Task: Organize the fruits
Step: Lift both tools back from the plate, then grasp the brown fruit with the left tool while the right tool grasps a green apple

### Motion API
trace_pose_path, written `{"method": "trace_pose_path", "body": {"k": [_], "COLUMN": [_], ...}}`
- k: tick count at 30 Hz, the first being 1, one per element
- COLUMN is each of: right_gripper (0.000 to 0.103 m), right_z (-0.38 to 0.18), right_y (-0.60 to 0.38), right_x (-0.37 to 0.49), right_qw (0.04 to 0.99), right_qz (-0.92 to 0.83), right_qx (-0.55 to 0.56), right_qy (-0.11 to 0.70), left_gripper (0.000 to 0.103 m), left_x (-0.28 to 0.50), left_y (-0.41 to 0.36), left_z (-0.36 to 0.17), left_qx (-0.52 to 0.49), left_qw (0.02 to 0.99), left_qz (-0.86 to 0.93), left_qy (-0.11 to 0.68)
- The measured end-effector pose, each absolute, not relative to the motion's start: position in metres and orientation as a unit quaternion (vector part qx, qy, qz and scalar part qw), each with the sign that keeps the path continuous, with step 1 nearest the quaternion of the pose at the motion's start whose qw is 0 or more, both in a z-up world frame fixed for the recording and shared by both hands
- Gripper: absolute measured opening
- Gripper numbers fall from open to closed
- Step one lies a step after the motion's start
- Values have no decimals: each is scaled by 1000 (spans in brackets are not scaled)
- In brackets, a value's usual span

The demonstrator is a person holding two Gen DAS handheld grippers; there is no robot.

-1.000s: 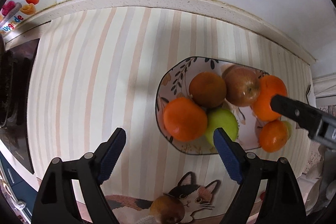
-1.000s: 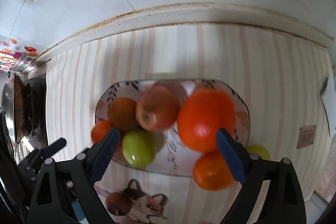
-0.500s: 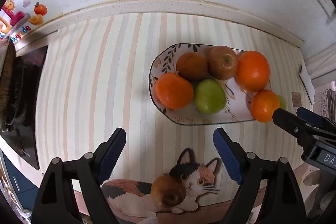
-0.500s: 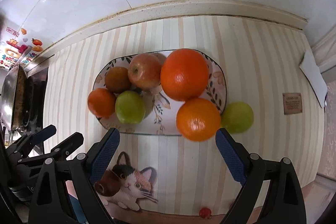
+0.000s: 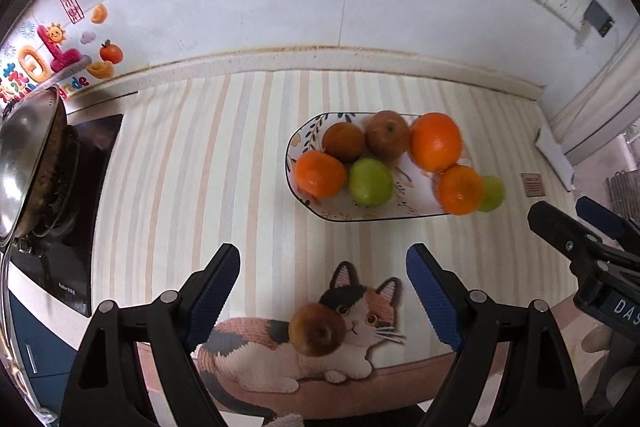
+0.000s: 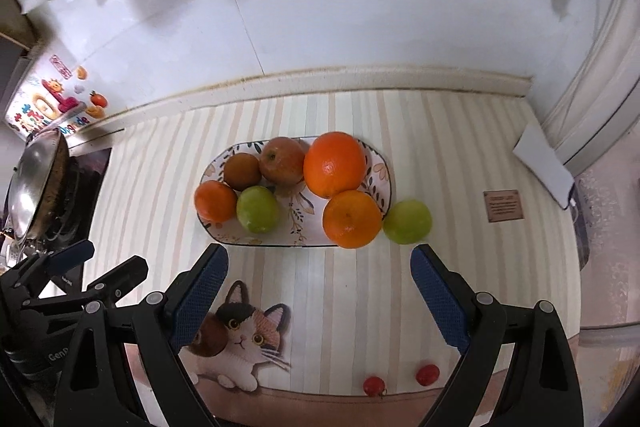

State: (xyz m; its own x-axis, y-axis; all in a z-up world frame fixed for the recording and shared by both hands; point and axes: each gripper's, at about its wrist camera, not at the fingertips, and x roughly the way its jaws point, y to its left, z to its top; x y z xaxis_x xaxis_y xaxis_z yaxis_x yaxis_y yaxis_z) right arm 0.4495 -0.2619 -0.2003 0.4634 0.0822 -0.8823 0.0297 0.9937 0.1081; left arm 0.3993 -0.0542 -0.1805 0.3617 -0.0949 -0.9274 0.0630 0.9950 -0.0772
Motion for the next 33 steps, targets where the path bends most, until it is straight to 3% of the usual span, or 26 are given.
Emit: {"method": "trace_pose_path", "body": {"k": [9, 16, 25, 33], "right_gripper": [95, 95, 95, 95], "right_z": [-162, -159, -271, -349], "right_y": [-266, -274, -320, -383], "right_x": [396, 375, 367, 356], "right_qw": [876, 874, 787, 740], "right_qz": [15, 24, 5, -66], "right_qx": [65, 98, 189, 283], "right_qy": [478, 476, 588, 606], "left_gripper": [85, 85, 85, 85], "left_x": [366, 356, 355, 362], "left_y": [-54, -51, -47, -48], "left_z": [-140, -141, -216, -301], "left_qx": [-20, -22, 4, 15], "left_qw": [848, 848, 806, 748], "left_qz": [-62, -60, -27, -14], "left_qy": [526, 526, 592, 663]}}
